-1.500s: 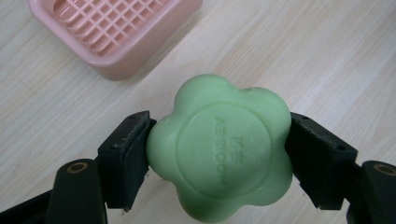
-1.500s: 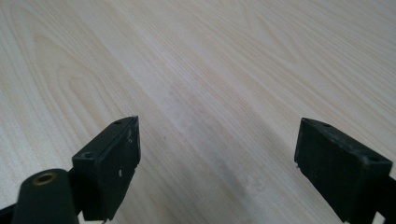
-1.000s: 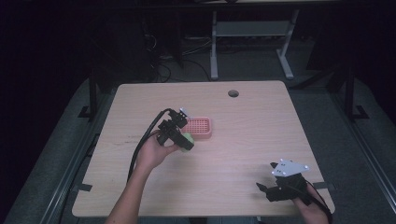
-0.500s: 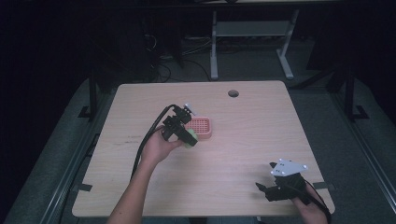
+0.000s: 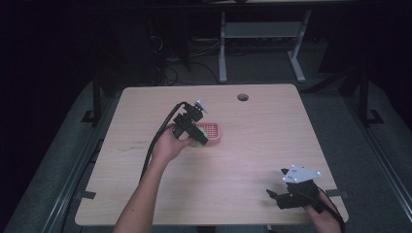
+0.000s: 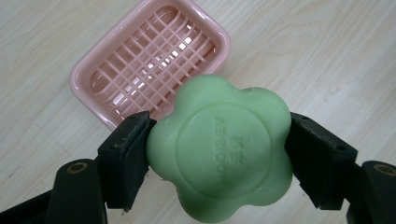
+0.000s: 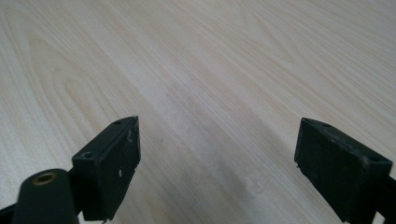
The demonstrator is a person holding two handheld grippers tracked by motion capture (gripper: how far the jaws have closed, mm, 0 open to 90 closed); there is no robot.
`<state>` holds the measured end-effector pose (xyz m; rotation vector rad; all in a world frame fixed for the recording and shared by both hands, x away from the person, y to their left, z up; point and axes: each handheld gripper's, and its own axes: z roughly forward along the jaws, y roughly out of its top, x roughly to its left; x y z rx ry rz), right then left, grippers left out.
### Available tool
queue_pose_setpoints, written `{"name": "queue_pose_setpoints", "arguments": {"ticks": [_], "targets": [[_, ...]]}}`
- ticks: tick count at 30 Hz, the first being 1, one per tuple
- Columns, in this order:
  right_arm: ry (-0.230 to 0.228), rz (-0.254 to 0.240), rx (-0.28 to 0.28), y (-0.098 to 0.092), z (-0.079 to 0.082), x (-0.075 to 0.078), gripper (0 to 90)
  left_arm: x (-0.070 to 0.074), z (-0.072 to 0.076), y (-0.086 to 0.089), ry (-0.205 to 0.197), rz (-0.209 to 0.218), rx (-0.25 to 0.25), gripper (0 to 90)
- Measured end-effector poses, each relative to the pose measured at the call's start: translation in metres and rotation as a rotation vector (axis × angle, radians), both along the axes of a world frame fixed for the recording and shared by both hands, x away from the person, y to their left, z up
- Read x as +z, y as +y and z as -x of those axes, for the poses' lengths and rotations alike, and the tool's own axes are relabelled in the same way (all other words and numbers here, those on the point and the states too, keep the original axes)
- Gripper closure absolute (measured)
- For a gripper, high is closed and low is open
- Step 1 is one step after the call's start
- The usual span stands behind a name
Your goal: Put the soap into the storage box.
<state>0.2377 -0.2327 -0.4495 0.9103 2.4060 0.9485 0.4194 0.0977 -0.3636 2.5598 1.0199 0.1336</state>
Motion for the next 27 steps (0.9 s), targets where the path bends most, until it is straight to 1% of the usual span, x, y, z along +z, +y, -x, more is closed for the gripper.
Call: {"name": "queue_pose_setpoints", "arguments": {"ticks": [2,3,5,7,10,12,15,16,19,20,22,27], "targets": [[0.000,-0.007,-0.001,0.000,0.000,0.000,13.8,-0.001,-0.004,-0.001,0.001,-0.009,0.004,26.8],[0.000,-0.007,-0.001,0.000,0.000,0.000,13.8,-0.001,-0.006,0.000,0.005,-0.017,-0.004,26.8],[-0.001,-0.009,-0.001,-0.001,0.000,0.000,13.8,-0.003,-0.010,0.000,0.018,-0.020,0.002,26.8],[-0.007,-0.012,-0.002,-0.001,0.000,0.001,13.8,-0.003,-0.013,-0.001,0.017,-0.027,0.008,26.8],[-0.007,-0.009,-0.004,-0.001,0.000,0.001,13.8,-0.005,-0.017,0.000,0.020,-0.021,0.024,26.8],[-0.007,-0.011,-0.002,-0.001,0.000,0.000,13.8,-0.005,-0.019,0.000,0.022,-0.031,0.028,26.8],[-0.009,-0.013,-0.005,-0.001,0.001,0.001,13.8,-0.005,-0.024,0.001,0.026,-0.019,0.041,26.8],[-0.009,-0.012,-0.004,-0.001,0.000,0.001,13.8,-0.005,-0.025,0.001,0.029,-0.020,0.051,26.8],[-0.011,-0.013,-0.006,-0.001,0.001,0.001,13.8,-0.004,-0.029,0.001,0.027,-0.024,0.054,26.8],[-0.011,-0.014,-0.006,-0.001,0.001,0.001,13.8,-0.003,-0.030,0.001,0.025,-0.026,0.048,26.8],[-0.012,-0.014,-0.006,-0.001,0.001,0.001,13.8,0.000,-0.032,-0.002,0.020,-0.031,0.055,26.8],[-0.016,-0.012,-0.004,-0.002,0.000,0.002,13.8,0.006,-0.037,-0.010,0.011,-0.040,0.047,26.8]]}}
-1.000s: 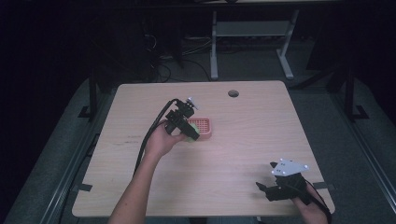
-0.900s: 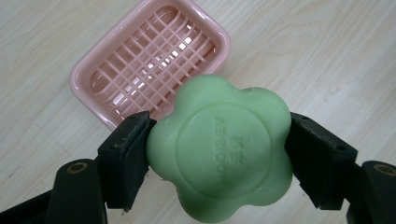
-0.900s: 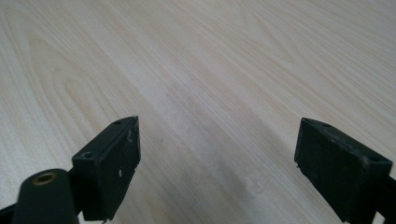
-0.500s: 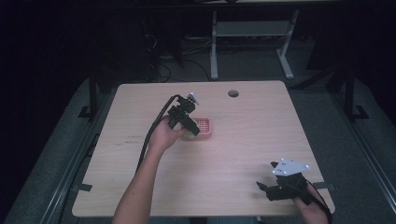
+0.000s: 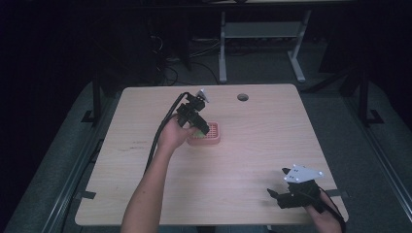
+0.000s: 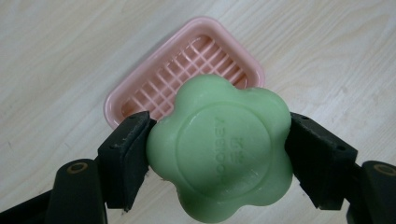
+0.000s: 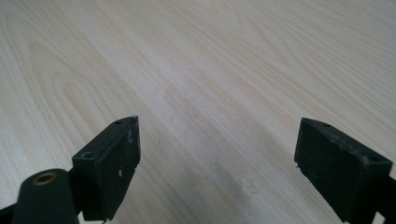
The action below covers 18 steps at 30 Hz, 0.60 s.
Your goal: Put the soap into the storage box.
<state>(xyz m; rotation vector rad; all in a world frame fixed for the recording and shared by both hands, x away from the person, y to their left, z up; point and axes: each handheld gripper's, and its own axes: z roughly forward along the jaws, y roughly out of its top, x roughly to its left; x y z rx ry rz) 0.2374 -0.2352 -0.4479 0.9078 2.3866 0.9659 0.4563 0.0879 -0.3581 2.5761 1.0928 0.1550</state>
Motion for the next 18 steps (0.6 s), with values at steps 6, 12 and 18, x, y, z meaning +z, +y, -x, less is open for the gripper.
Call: {"name": "queue_pose_setpoints", "arguments": {"ticks": [6,12,18], "targets": [[0.005,-0.008,-0.008,-0.001,0.000,0.000,13.8,0.003,-0.007,-0.009,-0.006,0.000,-0.005,26.8],[0.002,-0.010,-0.007,-0.001,0.000,0.001,13.8,-0.001,-0.015,-0.015,0.002,-0.006,0.005,26.8],[0.001,-0.007,-0.005,-0.001,0.000,0.001,13.8,-0.010,-0.022,-0.015,0.015,-0.021,0.025,26.8]]}}
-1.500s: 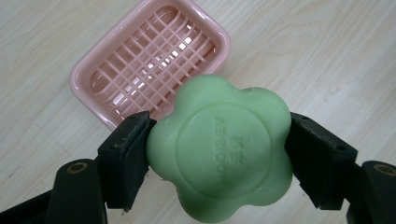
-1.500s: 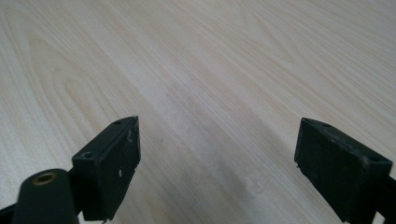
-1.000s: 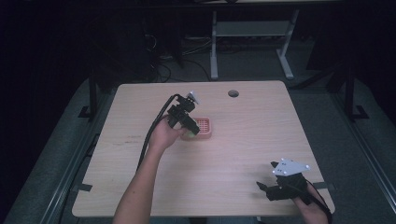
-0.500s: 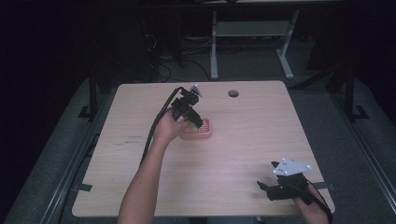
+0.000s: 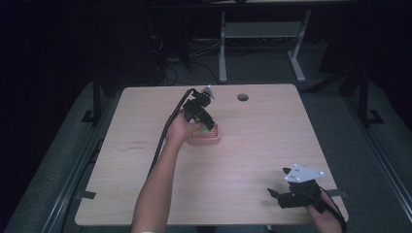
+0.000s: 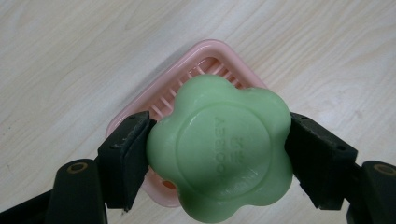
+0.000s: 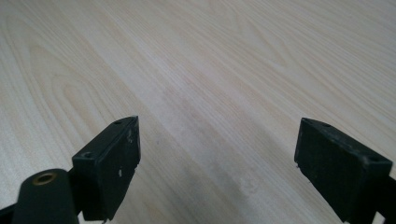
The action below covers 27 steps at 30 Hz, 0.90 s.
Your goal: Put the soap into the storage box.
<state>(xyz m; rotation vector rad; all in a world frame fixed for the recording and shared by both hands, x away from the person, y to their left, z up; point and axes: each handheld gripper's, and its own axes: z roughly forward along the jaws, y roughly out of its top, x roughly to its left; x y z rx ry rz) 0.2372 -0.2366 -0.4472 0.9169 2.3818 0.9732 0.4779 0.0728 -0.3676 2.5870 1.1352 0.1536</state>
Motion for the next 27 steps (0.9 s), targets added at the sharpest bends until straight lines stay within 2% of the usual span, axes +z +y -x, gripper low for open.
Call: {"name": "queue_pose_setpoints", "arguments": {"ticks": [9,27], "targets": [[0.000,-0.003,-0.002,0.000,0.000,0.000,13.8,-0.012,-0.009,-0.002,0.010,-0.010,0.025,26.8],[-0.001,0.000,0.002,0.000,0.000,0.000,13.8,-0.030,-0.019,-0.006,0.038,-0.044,0.042,26.8]]}}
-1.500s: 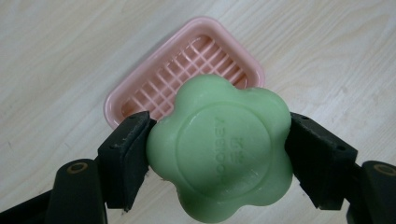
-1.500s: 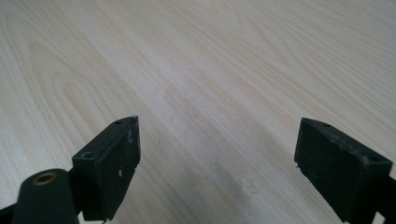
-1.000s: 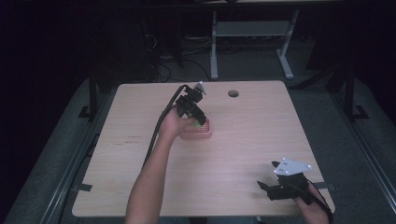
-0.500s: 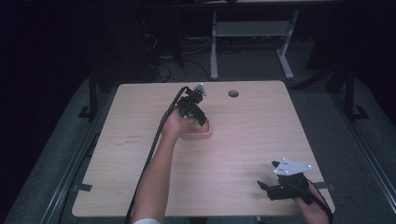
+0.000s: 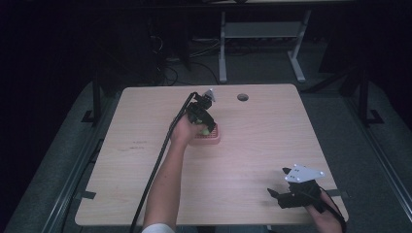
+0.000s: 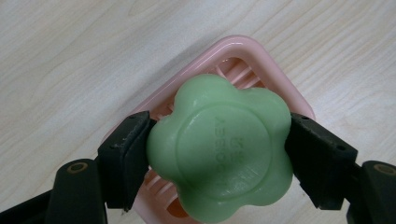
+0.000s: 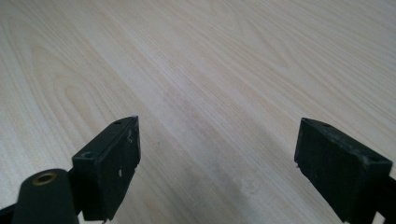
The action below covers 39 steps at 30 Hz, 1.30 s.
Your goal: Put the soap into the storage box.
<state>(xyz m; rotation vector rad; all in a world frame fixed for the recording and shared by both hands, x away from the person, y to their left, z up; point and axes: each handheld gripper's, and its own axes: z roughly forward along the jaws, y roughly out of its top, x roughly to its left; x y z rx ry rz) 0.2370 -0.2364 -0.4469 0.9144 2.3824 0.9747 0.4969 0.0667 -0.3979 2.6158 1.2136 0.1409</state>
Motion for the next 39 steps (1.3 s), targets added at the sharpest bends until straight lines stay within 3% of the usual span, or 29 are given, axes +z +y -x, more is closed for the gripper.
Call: {"name": "queue_pose_setpoints", "arguments": {"ticks": [12,39], "targets": [[0.000,0.001,0.000,0.000,0.000,0.000,13.8,-0.011,-0.003,-0.004,0.026,-0.023,0.005,26.8],[0.001,-0.001,0.007,0.001,0.000,0.000,13.8,-0.017,-0.004,0.000,0.032,-0.014,0.028,26.4]]}}
